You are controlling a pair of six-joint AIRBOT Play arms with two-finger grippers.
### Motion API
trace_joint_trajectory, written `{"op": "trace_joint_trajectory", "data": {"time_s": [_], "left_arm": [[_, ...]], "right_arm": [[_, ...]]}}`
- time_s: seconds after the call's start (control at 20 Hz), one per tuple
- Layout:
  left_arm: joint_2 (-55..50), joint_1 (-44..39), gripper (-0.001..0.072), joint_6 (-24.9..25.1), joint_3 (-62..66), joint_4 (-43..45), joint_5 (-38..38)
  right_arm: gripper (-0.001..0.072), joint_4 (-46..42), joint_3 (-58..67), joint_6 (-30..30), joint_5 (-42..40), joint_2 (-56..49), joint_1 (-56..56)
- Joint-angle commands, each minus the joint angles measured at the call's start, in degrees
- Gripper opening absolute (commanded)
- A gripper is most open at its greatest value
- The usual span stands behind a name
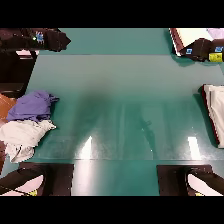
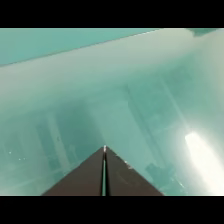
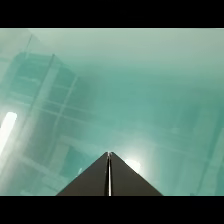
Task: Fold the shirts.
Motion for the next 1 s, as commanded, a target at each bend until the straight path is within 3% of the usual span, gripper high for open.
{"op": "trace_joint_trajectory", "data": {"time_s": [0.0, 0.75, 0.8, 0.85, 0.9, 0.95], "left_arm": [[0.0, 0.0, 0.0027, 0.0, 0.0, 0.0, 0.3], [0.1, 0.7, 0.0028, 0.3, 0.1, 0.0, 3.4], [0.4, 2.2, 0.0071, -0.5, 0.0, 2.3, 1.5], [0.5, 4.2, 0.0404, -1.1, 0.0, 5.0, -0.8], [0.5, 6.5, 0.0584, -4.3, 0.0, 9.0, -3.4], [0.5, 9.2, 0.0572, -6.3, -0.6, 13.7, -6.3]], "right_arm": [[0.0024, 0.1, 0.0, 0.0, -0.2, 0.0, 0.2], [0.0024, 0.1, 0.0, 0.0, -0.2, 0.0, 0.2], [0.0024, 0.1, 0.0, 0.0, -0.2, 0.0, 0.2], [0.0024, 0.1, 0.0, 0.0, -0.1, 0.0, 0.2], [0.0024, 0.1, 0.0, 0.0, 0.0, 0.0, 0.2], [0.0024, 0.1, 0.0, 0.0, 0.2, 0.0, 0.2]]}}
